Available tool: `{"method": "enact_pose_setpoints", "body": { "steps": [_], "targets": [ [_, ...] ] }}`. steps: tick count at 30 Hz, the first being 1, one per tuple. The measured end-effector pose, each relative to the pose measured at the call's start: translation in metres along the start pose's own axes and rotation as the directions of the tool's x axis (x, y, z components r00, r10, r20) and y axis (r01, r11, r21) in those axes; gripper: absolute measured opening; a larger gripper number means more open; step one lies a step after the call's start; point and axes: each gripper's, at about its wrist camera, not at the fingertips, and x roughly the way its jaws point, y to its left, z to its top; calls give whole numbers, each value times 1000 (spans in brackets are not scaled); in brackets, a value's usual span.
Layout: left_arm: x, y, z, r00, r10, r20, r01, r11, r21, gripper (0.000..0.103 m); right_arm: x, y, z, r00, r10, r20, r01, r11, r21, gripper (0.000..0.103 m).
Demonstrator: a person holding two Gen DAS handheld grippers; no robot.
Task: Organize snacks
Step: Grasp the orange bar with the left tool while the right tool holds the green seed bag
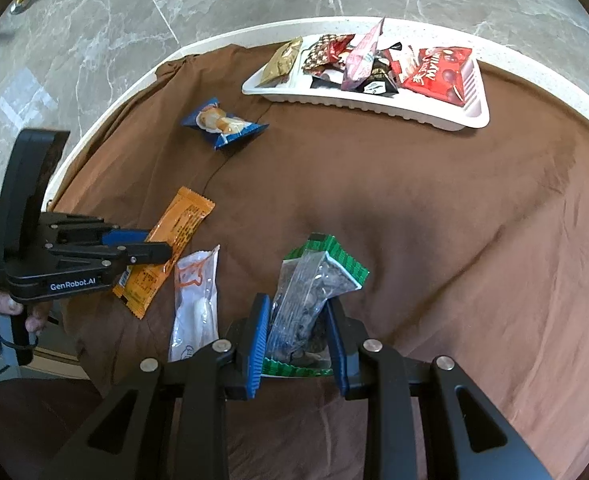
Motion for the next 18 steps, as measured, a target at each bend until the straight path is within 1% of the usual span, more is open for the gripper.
{"method": "enact_pose_setpoints", "body": {
  "steps": [6, 9, 11, 14, 18],
  "targets": [
    [4, -5, 6, 1000, 5, -16, -4, 1000, 28, 22, 11, 0, -2, 1000, -11, -27, 10, 1000, -3, 30],
    [5, -9, 8, 1000, 10, -23, -9, 998, 62, 22, 16, -1, -3, 999, -3, -40, 3, 1000, -4, 30],
    [5, -8, 8, 1000, -11, -19, 12, 999, 46, 22, 16, -1, -3, 999, -4, -37, 3, 1000, -11, 30],
    [5, -9, 7, 1000, -15, -15, 16, 999, 52, 23, 16, -3, -3, 999, 0, -38, 0, 1000, -10, 30],
    [5, -14, 6, 1000, 5, -16, -4, 998, 70, 25, 16, 0, -2, 999, -6, -42, 5, 1000, -25, 31]
  ]
}}
